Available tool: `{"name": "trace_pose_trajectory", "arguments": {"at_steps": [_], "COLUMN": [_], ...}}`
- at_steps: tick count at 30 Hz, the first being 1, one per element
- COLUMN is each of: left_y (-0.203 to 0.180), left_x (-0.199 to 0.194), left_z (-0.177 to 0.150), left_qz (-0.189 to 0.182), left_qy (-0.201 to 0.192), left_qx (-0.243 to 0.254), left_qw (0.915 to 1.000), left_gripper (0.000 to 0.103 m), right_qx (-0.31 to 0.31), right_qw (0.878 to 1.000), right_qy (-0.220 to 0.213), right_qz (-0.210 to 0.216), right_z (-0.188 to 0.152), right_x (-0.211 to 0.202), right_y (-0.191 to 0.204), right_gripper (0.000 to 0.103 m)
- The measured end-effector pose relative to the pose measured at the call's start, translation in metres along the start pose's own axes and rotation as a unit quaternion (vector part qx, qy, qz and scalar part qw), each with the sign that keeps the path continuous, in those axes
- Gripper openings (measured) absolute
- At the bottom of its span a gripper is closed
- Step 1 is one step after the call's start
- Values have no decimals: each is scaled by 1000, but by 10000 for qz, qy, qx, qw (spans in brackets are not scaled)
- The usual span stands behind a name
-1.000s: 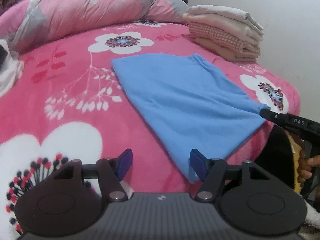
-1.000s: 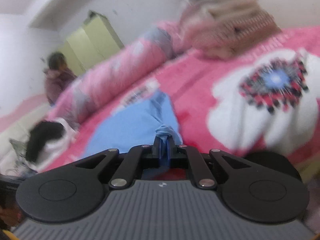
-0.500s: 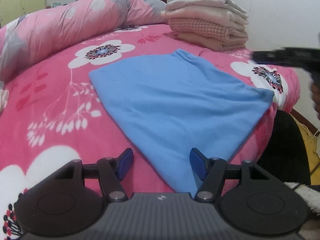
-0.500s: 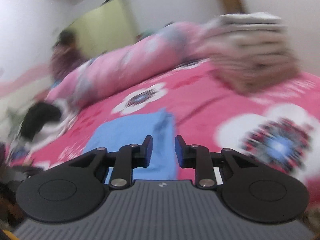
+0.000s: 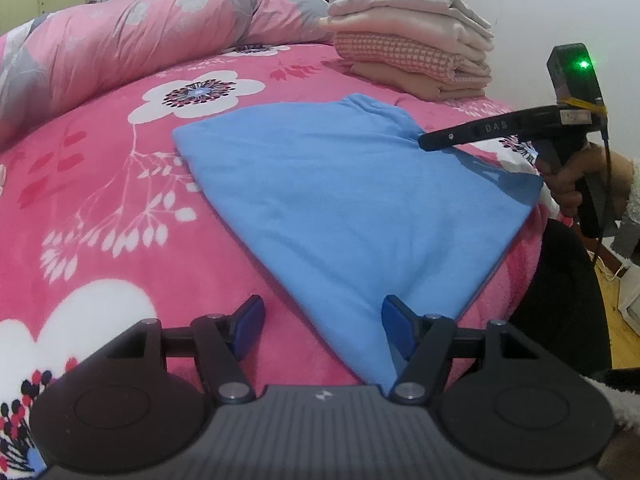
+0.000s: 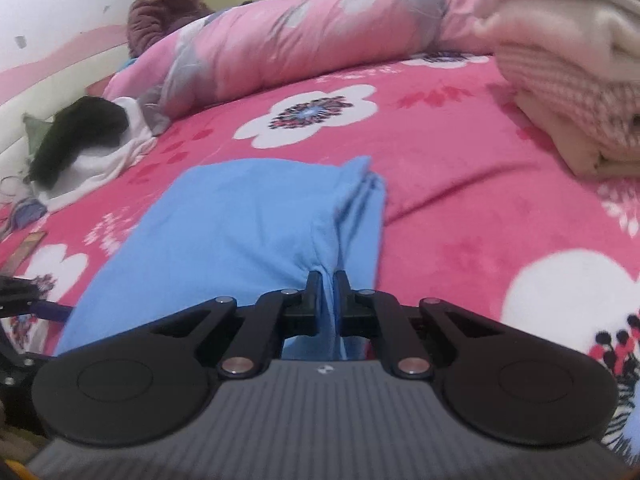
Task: Fold clothes
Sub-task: 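Sweep the right gripper across the folded shirt to flatten it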
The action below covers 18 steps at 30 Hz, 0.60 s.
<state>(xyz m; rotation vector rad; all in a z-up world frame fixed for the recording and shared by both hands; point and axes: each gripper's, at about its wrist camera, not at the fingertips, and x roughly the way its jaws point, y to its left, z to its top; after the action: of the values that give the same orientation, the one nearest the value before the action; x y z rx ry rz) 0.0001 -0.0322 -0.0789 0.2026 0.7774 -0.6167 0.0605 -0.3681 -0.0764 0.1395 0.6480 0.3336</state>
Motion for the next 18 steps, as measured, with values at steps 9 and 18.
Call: {"name": "trace_pose_trajectory", "arguments": {"at_steps": [9, 18], "left_y": [-2, 2], "left_x": [1, 0], "left_z": [-1, -2], "left_qz": [-66, -184], "left_qy": [-8, -46], "left_qx": [112, 96], "left_qw": [9999, 9998], "left_gripper": [71, 71], "right_qx": [-732, -852], "right_qw": [9964, 9942], "right_qy": [-313, 496], "right_qz": [-274, 438], "right_z": [47, 56], "right_x": [-11, 53], "right_y": [11, -26], "right_gripper": [17, 0]}}
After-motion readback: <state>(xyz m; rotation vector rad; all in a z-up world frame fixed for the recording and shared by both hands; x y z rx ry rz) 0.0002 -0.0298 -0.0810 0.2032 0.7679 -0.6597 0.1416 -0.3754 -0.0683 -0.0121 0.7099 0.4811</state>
